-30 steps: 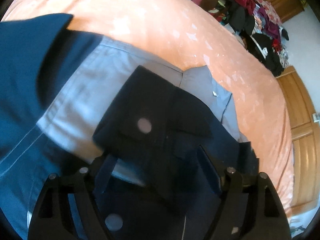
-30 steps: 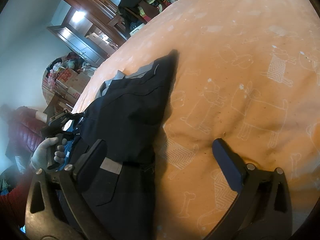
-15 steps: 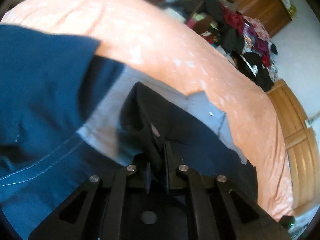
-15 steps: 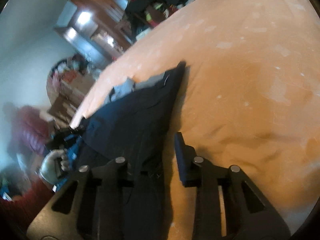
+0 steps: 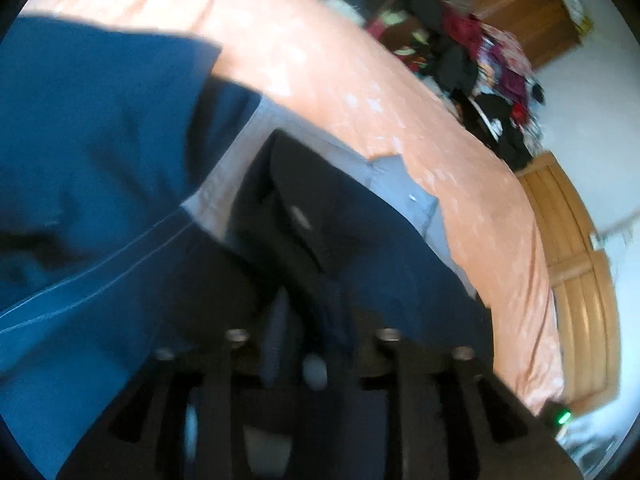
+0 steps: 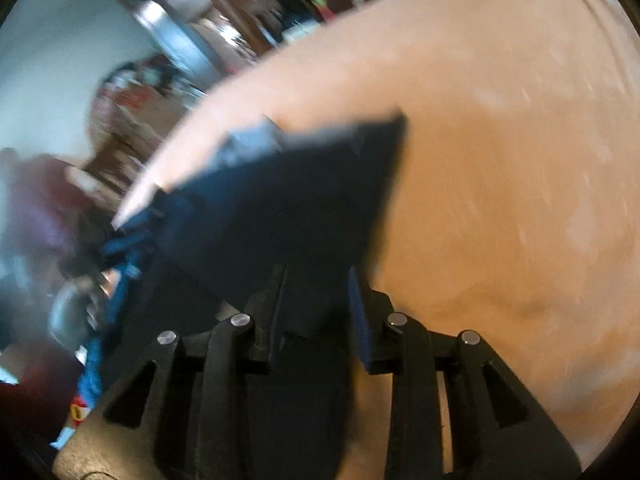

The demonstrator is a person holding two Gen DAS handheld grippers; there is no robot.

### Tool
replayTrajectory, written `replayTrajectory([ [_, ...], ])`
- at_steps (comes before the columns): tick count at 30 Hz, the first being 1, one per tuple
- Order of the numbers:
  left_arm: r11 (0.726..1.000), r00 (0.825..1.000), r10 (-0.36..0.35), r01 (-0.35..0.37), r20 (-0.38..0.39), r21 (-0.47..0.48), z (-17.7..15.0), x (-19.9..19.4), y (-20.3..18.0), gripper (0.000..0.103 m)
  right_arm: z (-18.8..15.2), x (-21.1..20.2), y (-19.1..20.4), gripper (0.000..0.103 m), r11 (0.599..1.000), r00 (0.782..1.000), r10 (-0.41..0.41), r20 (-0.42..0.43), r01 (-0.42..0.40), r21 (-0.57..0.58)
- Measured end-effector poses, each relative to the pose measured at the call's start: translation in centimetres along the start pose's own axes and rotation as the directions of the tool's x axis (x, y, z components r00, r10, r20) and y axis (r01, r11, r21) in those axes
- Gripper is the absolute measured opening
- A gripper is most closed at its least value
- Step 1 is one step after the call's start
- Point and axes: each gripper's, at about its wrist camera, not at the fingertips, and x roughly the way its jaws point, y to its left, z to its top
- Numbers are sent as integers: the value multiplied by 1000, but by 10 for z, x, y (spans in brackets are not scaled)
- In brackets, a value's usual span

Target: Fold small clothes

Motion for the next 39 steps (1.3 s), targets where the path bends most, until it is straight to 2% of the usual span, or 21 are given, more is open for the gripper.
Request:
replayTrajectory([
  [1,999,1000,2,-2,-2,54,-9,-8,-7,56,8,5,2,30,999,1000,29,-6,-29,-15],
  [3,995,1000,-12,14,-25,101,-24,-14,-16,58,28,40,-2,29,992,987,124,-106,-126,-14],
  [5,991,998,-31,39,-60,126,-39,-19,-21,58,43,82,-13,30,995,973,89,-214,-94,-14],
  [6,990,995,-56,65,-81,122,-47,-22,-20,58,50,101,-22,20,997,963,71,-260,-77,-14],
  [7,990,993,-71,81,-95,114,-53,-26,-18,58,58,111,-29,0,998,963,60,-264,-67,-18],
  [9,992,993,-64,74,-103,100,-62,-35,-8,58,81,122,-45,0,1000,976,-10,-219,4,-24],
  [11,994,995,-32,42,-97,96,-68,-46,7,58,105,122,-63,0,995,986,-92,-141,97,32],
  [12,996,996,-22,29,-91,79,-70,-52,15,58,108,121,-67,0,991,985,-110,-130,118,55],
  [14,999,997,-15,18,-73,32,-72,-64,35,57,105,112,-60,6,990,989,-112,-101,119,77],
  [16,1000,999,-12,12,-41,7,-69,-79,48,56,88,94,-33,24,997,994,-79,-80,80,6],
  [18,1000,1000,18,-18,-16,1,-66,-90,57,58,54,71,-1,35,996,995,-55,-84,48,-77],
  [22,994,999,29,-25,38,-105,-60,-111,96,58,-29,51,24,37,990,980,-92,-177,71,-124],
  [24,987,997,29,-17,73,-158,-58,-122,117,58,-55,34,29,40,988,983,-116,-140,99,-122],
  [26,976,993,35,-10,109,-218,-54,-136,144,58,-62,18,31,41,990,985,-126,-118,119,-70],
  [27,971,991,31,0,129,-238,-51,-145,157,58,-63,8,29,45,992,988,-126,-92,125,-23],
  [29,968,985,56,-13,165,-252,-44,-159,172,58,-66,-10,28,60,990,991,-132,-25,133,41],
  [30,966,980,73,-23,185,-257,-40,-167,181,60,-69,-16,26,71,986,988,-154,1,153,64],
  [31,963,973,89,-29,211,-269,-33,-177,193,61,-71,-19,22,76,980,984,-180,16,178,87],
  [34,950,953,120,-29,277,-311,-9,-199,235,62,-79,-14,-8,76,963,980,-197,-32,200,184],
  [36,934,942,167,-56,292,-354,10,-206,265,62,-80,-10,-11,78,965,981,-194,-15,194,178],
  [39,922,933,214,-95,289,-375,42,-205,308,62,-78,-1,2,89,966,973,-230,-35,232,111],
])
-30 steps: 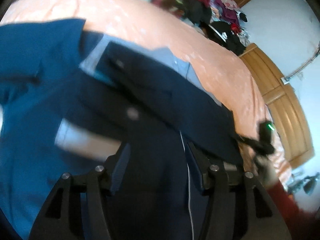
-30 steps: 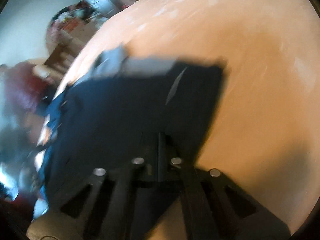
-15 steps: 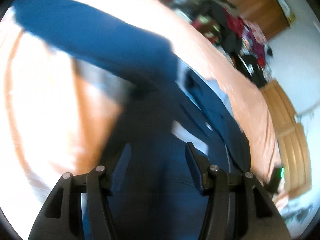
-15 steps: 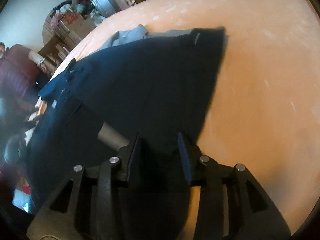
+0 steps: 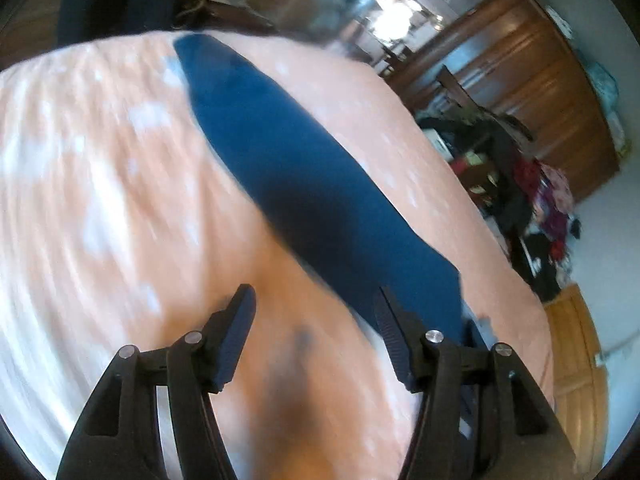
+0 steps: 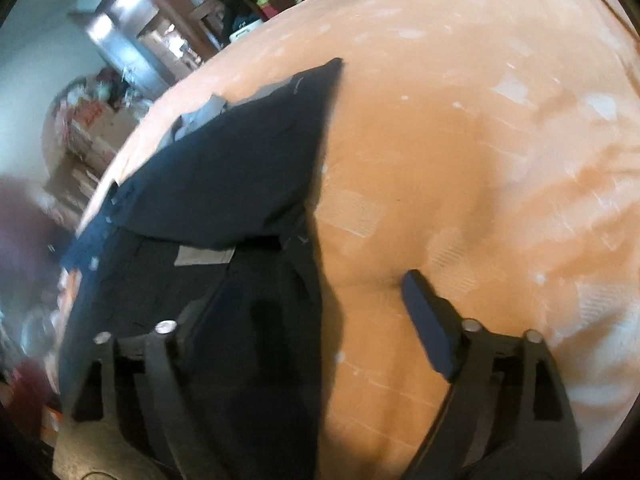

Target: Fold small clothes

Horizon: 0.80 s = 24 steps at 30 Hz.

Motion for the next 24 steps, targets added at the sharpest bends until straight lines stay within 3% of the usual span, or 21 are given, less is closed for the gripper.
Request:
replayTrajectory([
  [4,999,1000,-3,2,-27,-47,37,36,25,57,1,7,15,92,997,998,-55,-9,55,-52],
  [11,999,999,42,-41,21,-15,85,75,29,54,-5,7,10,92,993,995,-99,-8,98,-73],
  [14,998,998,62,-62,28,-4,94,84,31,30,-5,6,10,93,991,994,-111,-4,110,-77],
  [15,999,998,51,-51,28,4,96,82,33,9,-5,6,9,92,991,994,-112,2,112,-73],
  [16,999,999,45,-46,29,23,96,81,27,0,-6,5,9,91,991,993,-114,9,114,-68],
  [17,997,998,54,-56,43,60,95,79,13,0,-6,4,7,90,991,993,-118,21,119,-55],
  [19,987,998,-19,9,58,158,89,68,-36,0,-6,1,5,88,992,992,-120,34,121,-36],
  [21,960,992,-112,93,59,265,74,55,-93,0,-6,0,3,88,993,993,-112,39,113,-27],
  [24,859,945,-324,308,-30,409,30,40,-199,1,-6,-3,0,87,996,995,-87,49,87,-11],
])
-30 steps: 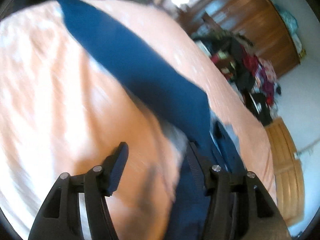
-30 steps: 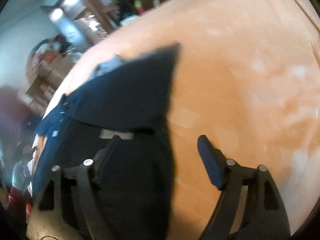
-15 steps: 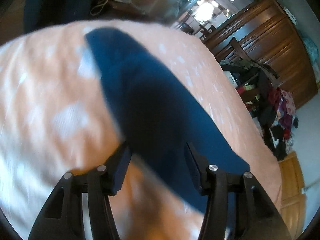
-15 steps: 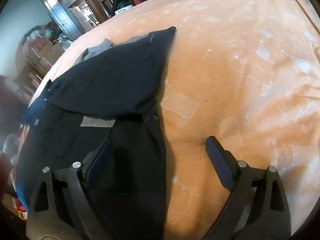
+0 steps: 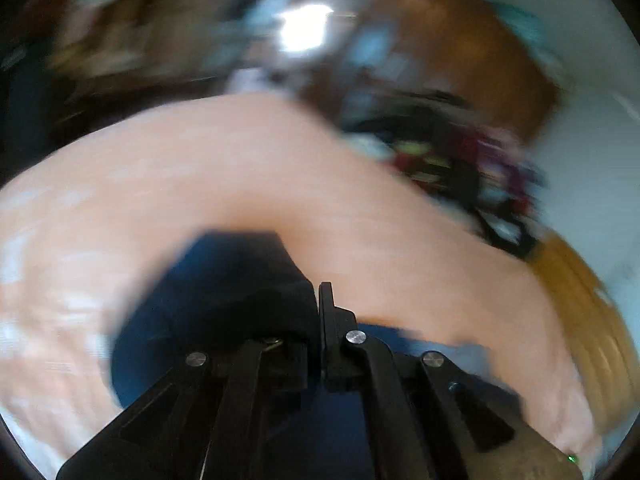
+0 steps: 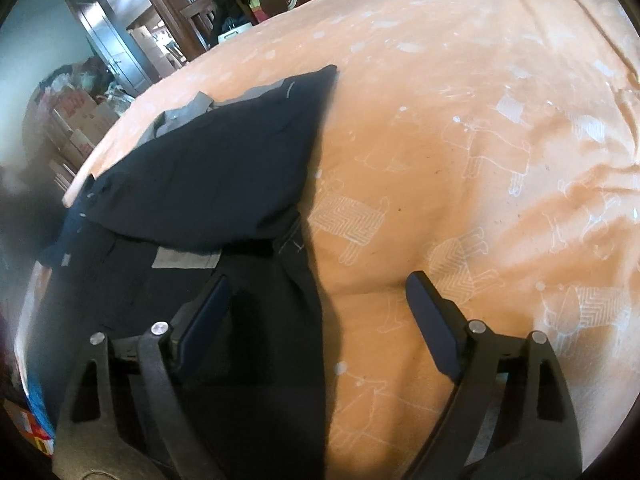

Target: Fold small clothes

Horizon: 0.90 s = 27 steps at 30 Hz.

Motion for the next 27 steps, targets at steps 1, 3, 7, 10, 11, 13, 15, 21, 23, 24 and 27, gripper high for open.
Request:
replayTrajectory([
  [1,993,994,-109,110,-16,45,-6,11,-48,1,0,-2,-2,87,1000,1000,10,5,-10,8],
  [3,958,962,-266,271,-65,95,-24,28,-111,26,1,-5,-3,86,1000,1000,15,8,-15,24],
  [7,878,849,-430,472,-307,75,-99,82,-192,75,7,-29,-10,87,991,998,33,51,-39,129],
  [10,890,829,-393,452,-398,63,-153,83,-185,60,15,-52,0,88,990,993,34,109,-48,129],
  [11,906,833,-364,420,-417,49,-169,79,-173,60,18,-54,6,88,992,992,44,119,-57,114],
  [13,940,855,-289,339,-431,42,-192,70,-144,60,32,-49,25,88,990,987,105,122,-115,81],
  [15,964,870,-228,265,-437,23,-210,57,-114,61,52,-26,51,88,973,972,223,78,-227,49],
  [21,976,927,-203,166,-317,-138,-229,28,-50,63,103,83,117,86,900,894,434,-115,-426,86],
  [23,972,943,-205,165,-262,-167,-228,21,-38,64,111,113,131,87,917,902,399,-163,-390,82],
  [24,970,947,-208,168,-243,-174,-227,19,-35,64,110,121,134,86,921,903,388,-184,-380,82],
  [27,971,972,-183,155,-150,-181,-226,-3,-25,66,108,140,143,86,935,911,354,-212,-342,92],
])
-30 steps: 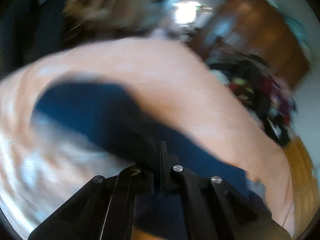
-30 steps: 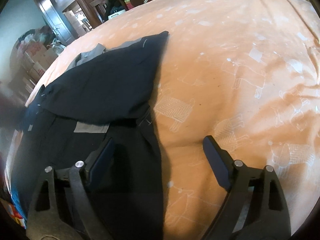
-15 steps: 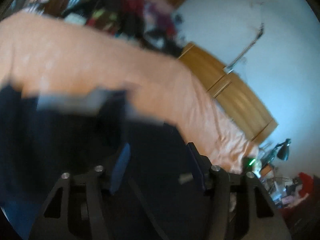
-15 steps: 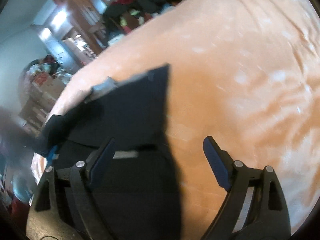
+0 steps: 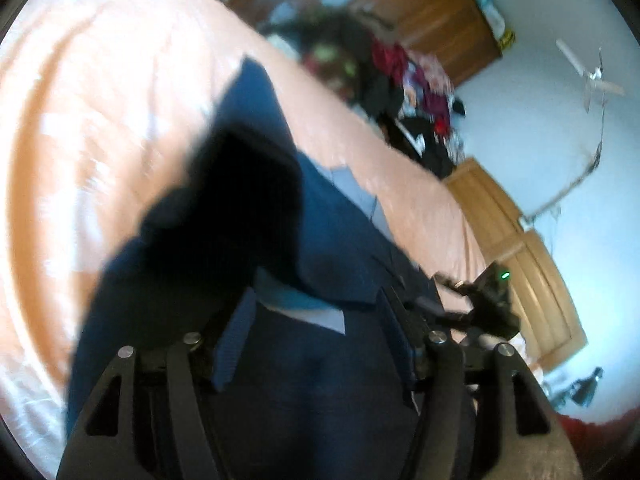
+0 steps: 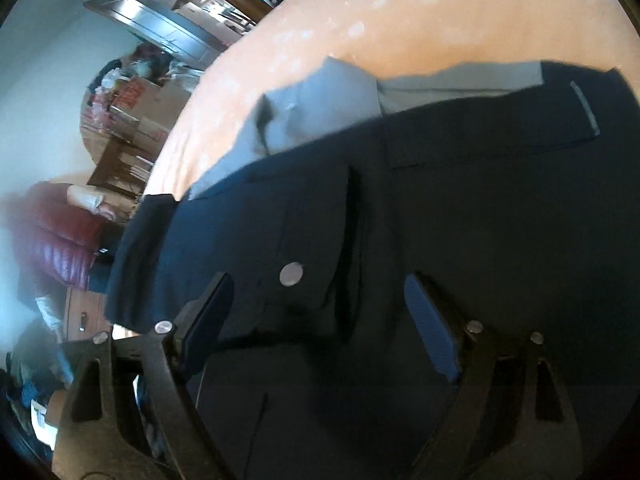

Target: Fold small clothes

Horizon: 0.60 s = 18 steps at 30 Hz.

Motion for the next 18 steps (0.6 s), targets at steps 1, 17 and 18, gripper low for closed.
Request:
replayTrajectory([
  [1,1000,999,7,-7,39,-15,-1,-9,5,68,-1,0,2,86,1000,1000,3,5,-3,1],
  [17,992,994,58,-47,98,-114,0,0,14,69,-3,-37,-3,0,999,994,41,98,-37,-39],
  [18,991,991,69,-54,117,-123,-1,-4,15,69,-3,-45,-3,0,998,993,36,114,-30,-48],
])
